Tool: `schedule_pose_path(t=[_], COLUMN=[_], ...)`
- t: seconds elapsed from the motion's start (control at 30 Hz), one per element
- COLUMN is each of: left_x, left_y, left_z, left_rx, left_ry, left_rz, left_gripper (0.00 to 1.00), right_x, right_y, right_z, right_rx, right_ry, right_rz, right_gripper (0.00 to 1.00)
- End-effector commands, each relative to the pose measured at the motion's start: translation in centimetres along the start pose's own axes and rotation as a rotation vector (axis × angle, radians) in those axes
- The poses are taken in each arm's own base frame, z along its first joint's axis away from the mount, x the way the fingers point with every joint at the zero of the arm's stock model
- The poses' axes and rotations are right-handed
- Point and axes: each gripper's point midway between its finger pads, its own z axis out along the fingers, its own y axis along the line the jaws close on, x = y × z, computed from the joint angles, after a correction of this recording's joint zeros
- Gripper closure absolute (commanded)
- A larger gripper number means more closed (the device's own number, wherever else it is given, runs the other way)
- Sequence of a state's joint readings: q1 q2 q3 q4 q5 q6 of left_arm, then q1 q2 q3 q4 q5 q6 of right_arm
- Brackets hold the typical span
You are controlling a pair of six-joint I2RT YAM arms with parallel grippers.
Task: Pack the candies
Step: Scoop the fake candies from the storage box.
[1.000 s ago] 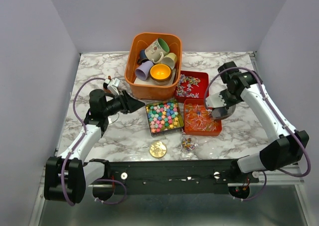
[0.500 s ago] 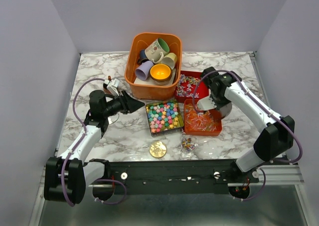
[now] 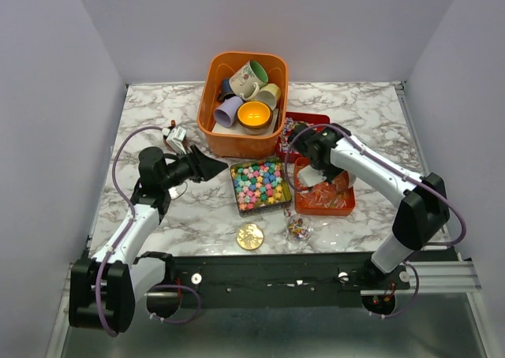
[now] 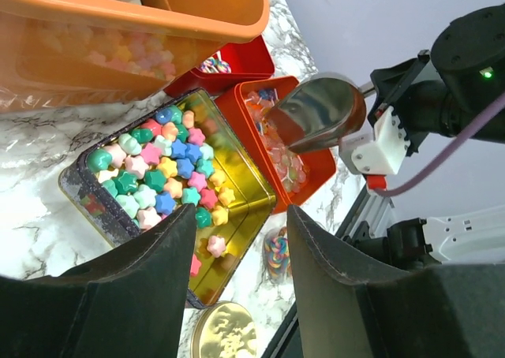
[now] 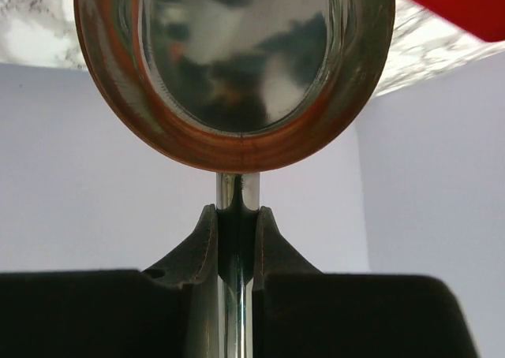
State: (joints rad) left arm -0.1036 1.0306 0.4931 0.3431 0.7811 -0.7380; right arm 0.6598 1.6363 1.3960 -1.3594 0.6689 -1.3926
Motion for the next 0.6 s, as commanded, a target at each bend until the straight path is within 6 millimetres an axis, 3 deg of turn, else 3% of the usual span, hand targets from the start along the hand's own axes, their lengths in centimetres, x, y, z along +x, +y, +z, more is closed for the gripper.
schedule_pose_path(t=[0.0,0.1,0.43,0.57], left_x=[-0.2,-0.2,-0.4,-0.3], left_y=[0.4,0.4,0.5,0.6], left_z=[-0.6,-0.6,-0.4,-0.3], left_rx=[-0.018,-0.019,-0.016,-0.02], left_ry=[-0.04,-0.043,-0.039,-0.038], left_rz=[0.012,0.014,0.003,-0.001], left_gripper=[0.42,0.41,0.41,0.41], right_x=[-4.3,-5.3,-0.8,1.0], right_y=[1.8,2.0,3.1,3.7], right_z=[-1.8,-2.4,-3.1,-2.2], right_rx=[-0.101,-0.095,-0.023,-0.052], right_ry=[-0.153,-0.181,-0.126,-0.106], right_rz=[-0.052,-0.052,-0.024,0.006], right_gripper=[0.99,0.99,1.0,0.99])
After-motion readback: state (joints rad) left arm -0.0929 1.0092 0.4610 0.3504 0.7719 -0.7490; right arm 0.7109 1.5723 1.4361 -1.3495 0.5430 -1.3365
